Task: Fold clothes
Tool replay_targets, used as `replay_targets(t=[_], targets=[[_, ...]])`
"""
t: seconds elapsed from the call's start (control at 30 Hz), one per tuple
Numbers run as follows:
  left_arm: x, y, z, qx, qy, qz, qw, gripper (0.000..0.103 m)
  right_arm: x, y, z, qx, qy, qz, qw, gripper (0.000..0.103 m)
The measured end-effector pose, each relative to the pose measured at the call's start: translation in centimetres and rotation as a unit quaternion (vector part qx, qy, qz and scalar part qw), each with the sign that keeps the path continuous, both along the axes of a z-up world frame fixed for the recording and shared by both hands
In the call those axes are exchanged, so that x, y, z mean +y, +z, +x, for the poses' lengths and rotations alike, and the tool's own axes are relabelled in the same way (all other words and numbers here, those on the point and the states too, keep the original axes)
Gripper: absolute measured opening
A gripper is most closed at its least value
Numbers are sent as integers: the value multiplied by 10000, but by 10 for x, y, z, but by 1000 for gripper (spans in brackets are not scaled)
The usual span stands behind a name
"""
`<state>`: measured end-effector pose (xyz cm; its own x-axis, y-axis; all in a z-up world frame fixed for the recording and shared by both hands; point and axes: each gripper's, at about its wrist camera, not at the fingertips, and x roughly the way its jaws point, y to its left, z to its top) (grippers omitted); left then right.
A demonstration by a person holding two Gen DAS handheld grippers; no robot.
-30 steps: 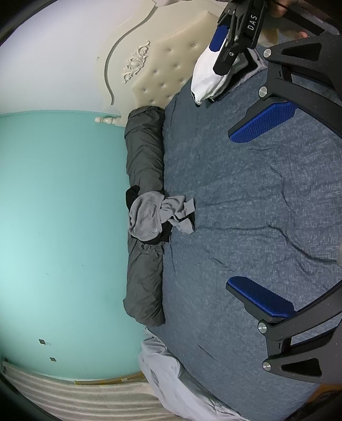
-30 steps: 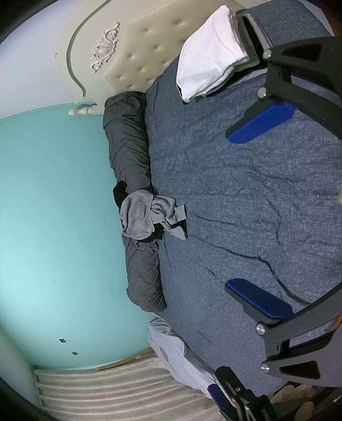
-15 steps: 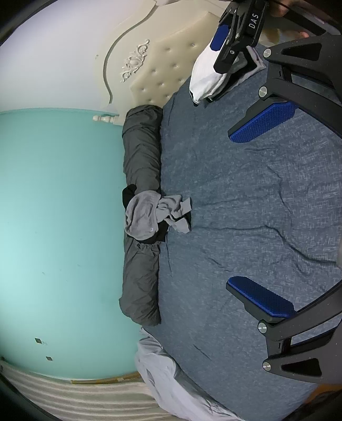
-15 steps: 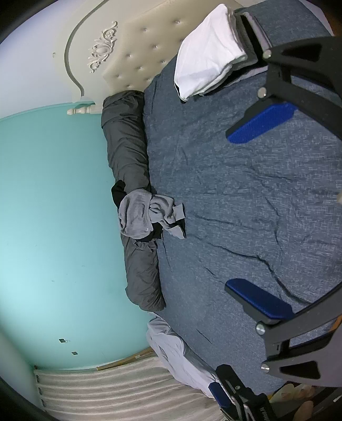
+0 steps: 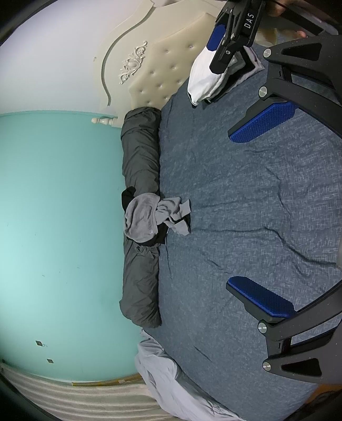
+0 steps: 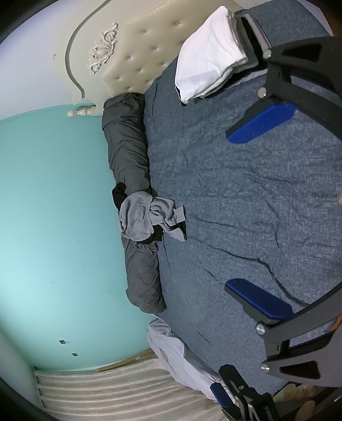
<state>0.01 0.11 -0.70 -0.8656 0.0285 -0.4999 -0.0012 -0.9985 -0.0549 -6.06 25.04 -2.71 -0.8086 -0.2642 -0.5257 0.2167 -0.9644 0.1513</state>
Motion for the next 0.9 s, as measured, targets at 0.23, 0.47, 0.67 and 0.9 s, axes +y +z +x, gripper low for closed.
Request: replay_targets(t=[0.23, 0.47, 0.67, 0.9], targets=[[-2, 2, -2, -20, 6, 14, 10000, 103, 0, -1, -2, -23, -9, 1, 10000, 103], [-3, 2, -4, -37, -12, 34, 10000, 103, 0, -2, -2, -24, -12, 31, 10000, 103], [-2, 0, -6, -48, -17, 57, 10000, 103, 1, -3, -3, -35, -28, 39, 10000, 103], [-5, -5, -10, -75, -6, 144, 9999, 103, 2, -6, -5, -25, -37, 7, 10000, 103]])
